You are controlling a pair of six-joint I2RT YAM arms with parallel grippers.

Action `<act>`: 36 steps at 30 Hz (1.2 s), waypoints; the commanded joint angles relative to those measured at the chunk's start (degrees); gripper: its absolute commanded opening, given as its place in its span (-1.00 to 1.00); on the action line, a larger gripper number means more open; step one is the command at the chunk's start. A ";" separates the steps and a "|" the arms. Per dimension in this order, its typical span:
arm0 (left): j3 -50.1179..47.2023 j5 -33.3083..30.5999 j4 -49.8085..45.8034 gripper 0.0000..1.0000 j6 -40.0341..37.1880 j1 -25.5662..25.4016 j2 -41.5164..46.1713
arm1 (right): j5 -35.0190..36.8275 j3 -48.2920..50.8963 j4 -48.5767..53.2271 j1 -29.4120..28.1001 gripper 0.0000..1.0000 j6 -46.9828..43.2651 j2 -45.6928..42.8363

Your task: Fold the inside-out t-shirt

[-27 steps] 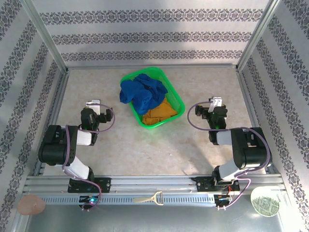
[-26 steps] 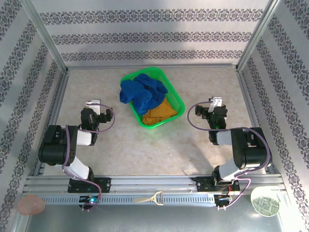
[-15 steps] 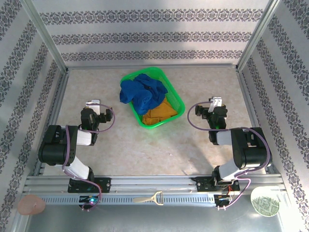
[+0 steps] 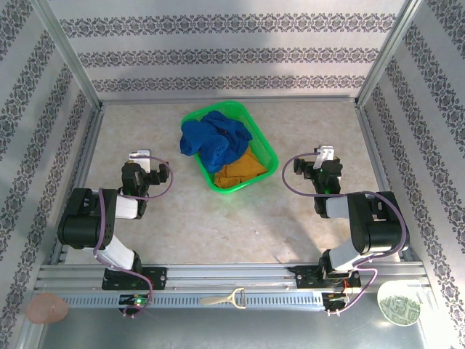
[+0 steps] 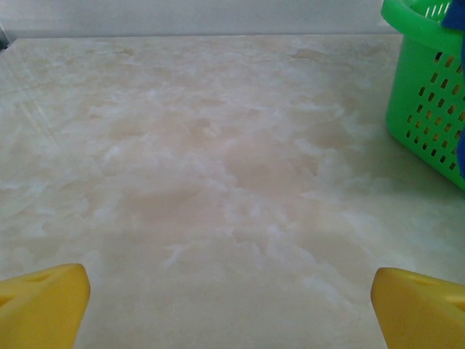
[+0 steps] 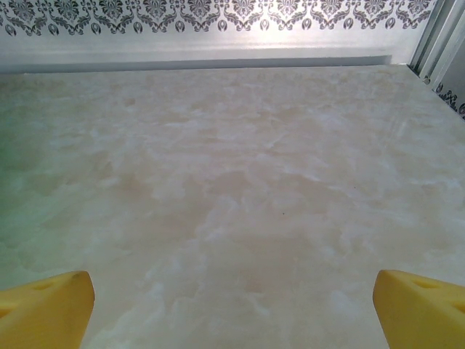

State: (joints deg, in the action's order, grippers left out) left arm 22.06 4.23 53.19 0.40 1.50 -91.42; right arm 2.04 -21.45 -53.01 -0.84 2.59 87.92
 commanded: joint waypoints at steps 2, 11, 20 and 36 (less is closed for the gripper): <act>0.02 -0.45 1.21 0.99 0.57 0.19 0.12 | -0.86 -0.34 -1.04 0.33 0.97 -0.42 -0.03; -2.36 -6.88 1.25 0.99 2.72 0.17 5.38 | 6.43 3.21 0.76 0.08 0.97 1.28 -8.64; 13.25 -12.41 -47.11 0.99 13.68 -1.41 27.62 | 6.63 -3.39 42.87 1.02 0.97 35.17 -48.16; 45.91 -2.44 -88.72 0.99 34.51 -14.93 -2.69 | 0.50 -53.25 106.21 -1.99 0.97 17.58 -14.97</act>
State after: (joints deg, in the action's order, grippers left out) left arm 63.94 3.36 -25.43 30.06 -11.38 -91.37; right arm -5.30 -69.97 32.88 -2.57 26.59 70.00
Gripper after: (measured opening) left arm 0.993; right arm 0.984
